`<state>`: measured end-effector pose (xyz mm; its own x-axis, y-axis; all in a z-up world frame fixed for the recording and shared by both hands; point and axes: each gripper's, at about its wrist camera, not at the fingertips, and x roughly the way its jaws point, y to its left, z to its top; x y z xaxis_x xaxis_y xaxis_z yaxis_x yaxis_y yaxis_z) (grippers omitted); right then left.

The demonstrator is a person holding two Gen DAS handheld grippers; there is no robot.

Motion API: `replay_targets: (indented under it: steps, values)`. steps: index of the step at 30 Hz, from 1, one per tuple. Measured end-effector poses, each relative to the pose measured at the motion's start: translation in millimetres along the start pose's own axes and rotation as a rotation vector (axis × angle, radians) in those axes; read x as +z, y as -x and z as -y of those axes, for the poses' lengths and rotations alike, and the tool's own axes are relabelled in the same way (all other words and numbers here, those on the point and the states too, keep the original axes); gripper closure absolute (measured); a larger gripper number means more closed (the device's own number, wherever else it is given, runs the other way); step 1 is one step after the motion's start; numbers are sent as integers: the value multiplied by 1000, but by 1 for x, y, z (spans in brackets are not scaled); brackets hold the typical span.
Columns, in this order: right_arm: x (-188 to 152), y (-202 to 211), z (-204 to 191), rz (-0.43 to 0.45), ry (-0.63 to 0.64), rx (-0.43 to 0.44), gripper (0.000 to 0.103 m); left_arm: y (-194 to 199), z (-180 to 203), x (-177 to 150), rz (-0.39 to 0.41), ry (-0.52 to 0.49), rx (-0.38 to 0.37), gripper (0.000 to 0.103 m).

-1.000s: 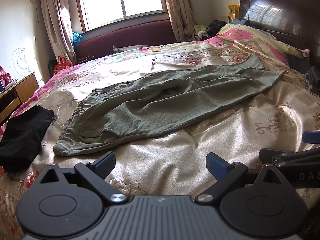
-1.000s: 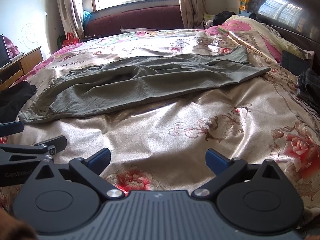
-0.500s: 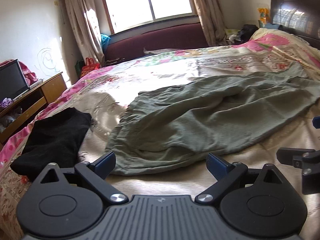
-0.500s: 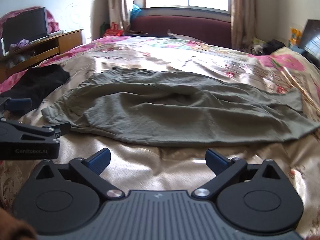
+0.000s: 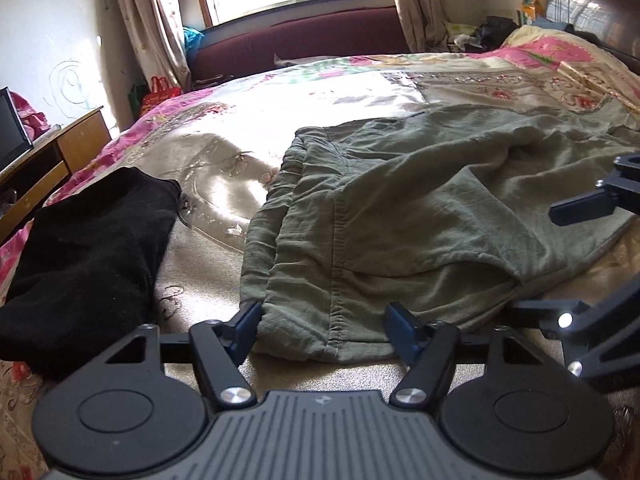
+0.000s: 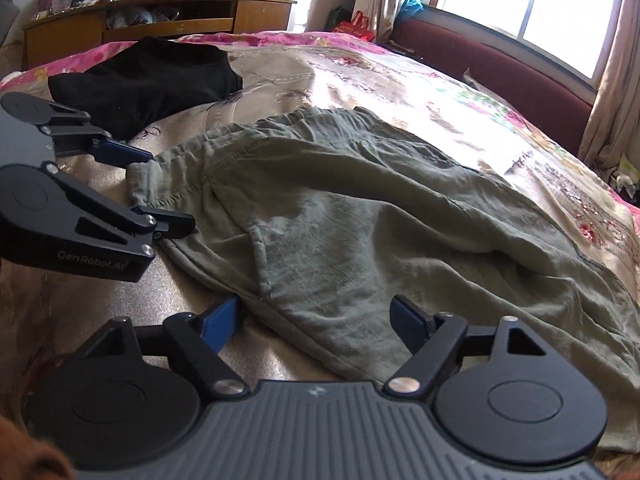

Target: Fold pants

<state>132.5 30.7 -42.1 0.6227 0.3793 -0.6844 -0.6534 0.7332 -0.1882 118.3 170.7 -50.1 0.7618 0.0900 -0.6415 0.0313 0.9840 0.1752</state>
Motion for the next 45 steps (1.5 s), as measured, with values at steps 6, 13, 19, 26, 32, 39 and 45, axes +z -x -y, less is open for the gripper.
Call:
replay_targets:
  steps: [6,13,19,26,32,39,45]
  values:
    - [10,-7,2,-37,-24,88,69,-9,-16,7,-33,14,-39,58]
    - [20,-7,-17,-55,-18,81,91,-10,-29,7,-45,28,-57,75]
    - [22,5,-38,-62,-22,150,93,2,-50,0,-46,51,-47,77]
    - [36,8,-77,-27,-31,236,89,16,-66,-15,-61,-8,74,77]
    - [18,38,-58,3,-79,221,66,32,-73,-14,-48,26,132,72]
    - [-55,100,64,-1,-457,-79,64,68,-31,9,65,12,22,73]
    - [-169,138,226,-19,-953,-420,58,53,82,34,83,-131,-202,73]
